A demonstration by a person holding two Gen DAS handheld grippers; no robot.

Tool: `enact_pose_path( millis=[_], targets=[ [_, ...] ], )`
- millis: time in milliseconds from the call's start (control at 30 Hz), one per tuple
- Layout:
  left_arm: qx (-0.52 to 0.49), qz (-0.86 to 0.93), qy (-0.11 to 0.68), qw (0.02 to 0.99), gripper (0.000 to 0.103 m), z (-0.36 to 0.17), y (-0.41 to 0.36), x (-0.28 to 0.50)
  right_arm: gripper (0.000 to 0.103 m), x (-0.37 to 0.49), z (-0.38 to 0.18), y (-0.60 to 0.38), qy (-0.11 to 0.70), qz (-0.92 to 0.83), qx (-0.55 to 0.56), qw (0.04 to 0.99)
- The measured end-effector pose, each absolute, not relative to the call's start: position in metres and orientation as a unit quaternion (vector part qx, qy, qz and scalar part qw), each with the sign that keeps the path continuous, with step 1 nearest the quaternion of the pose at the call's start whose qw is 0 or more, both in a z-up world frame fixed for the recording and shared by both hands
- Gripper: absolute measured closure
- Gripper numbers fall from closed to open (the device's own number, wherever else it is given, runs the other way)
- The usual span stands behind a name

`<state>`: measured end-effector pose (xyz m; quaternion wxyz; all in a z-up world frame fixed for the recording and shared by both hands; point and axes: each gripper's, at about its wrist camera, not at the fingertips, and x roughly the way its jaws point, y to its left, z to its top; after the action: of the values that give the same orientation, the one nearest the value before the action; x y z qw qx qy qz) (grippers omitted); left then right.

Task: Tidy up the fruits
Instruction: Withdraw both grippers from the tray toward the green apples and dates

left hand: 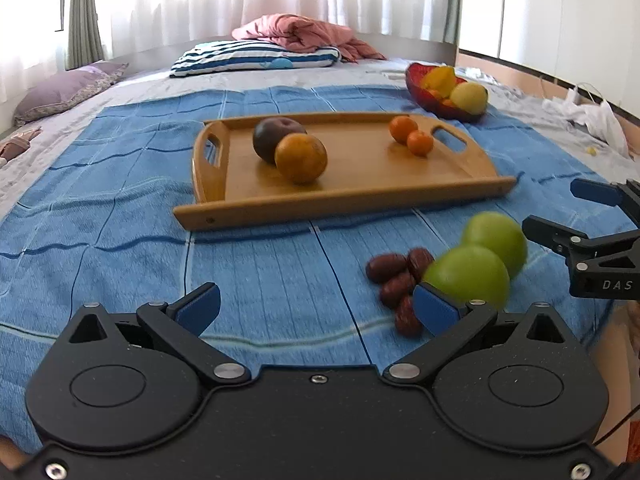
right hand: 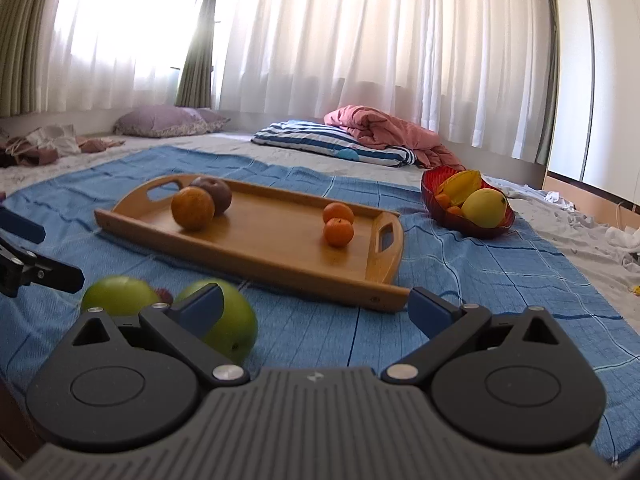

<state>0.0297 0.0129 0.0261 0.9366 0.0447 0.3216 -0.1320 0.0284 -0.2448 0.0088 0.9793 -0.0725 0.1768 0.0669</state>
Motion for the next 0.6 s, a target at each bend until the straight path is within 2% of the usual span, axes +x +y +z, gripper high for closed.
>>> enact_pose_path(
  millis=[67, 133, 200, 333, 400, 467, 533, 600],
  targets=[
    [0.048, -0.139, 0.326, 0.934, 0.001, 0.023, 0.011, 0.026, 0.0, 0.024, 0.006, -0.242, 0.177, 0.069, -0.08, 0.979],
    [0.051, -0.144, 0.335, 0.93, 0.006, 0.02, 0.008, 0.024, 0.0, 0.02, 0.003, -0.24, 0.175, 0.071, -0.085, 0.978],
    [0.051, -0.149, 0.339, 0.928, 0.016, 0.018, 0.005, 0.021, 0.0, 0.018, 0.0, -0.237, 0.175, 0.072, -0.091, 0.978],
    [0.05, -0.156, 0.344, 0.925, 0.025, 0.014, -0.001, 0.019, 0.0, 0.012, -0.007, -0.231, 0.174, 0.079, -0.112, 0.975],
    [0.049, -0.16, 0.349, 0.922, 0.04, 0.011, -0.004, 0.019, 0.0, 0.01, -0.009, -0.226, 0.175, 0.085, -0.125, 0.973],
    [0.042, -0.163, 0.355, 0.92, 0.049, 0.009, -0.007, 0.021, 0.0, 0.009, -0.012, -0.222, 0.174, 0.088, -0.138, 0.971],
    [0.04, -0.161, 0.352, 0.921, 0.05, 0.008, -0.009, 0.022, 0.0, 0.008, -0.014, -0.219, 0.174, 0.09, -0.146, 0.97],
    [0.041, -0.163, 0.35, 0.921, 0.056, 0.008, -0.012, 0.022, 0.0, 0.008, -0.016, -0.217, 0.175, 0.093, -0.151, 0.968]
  ],
)
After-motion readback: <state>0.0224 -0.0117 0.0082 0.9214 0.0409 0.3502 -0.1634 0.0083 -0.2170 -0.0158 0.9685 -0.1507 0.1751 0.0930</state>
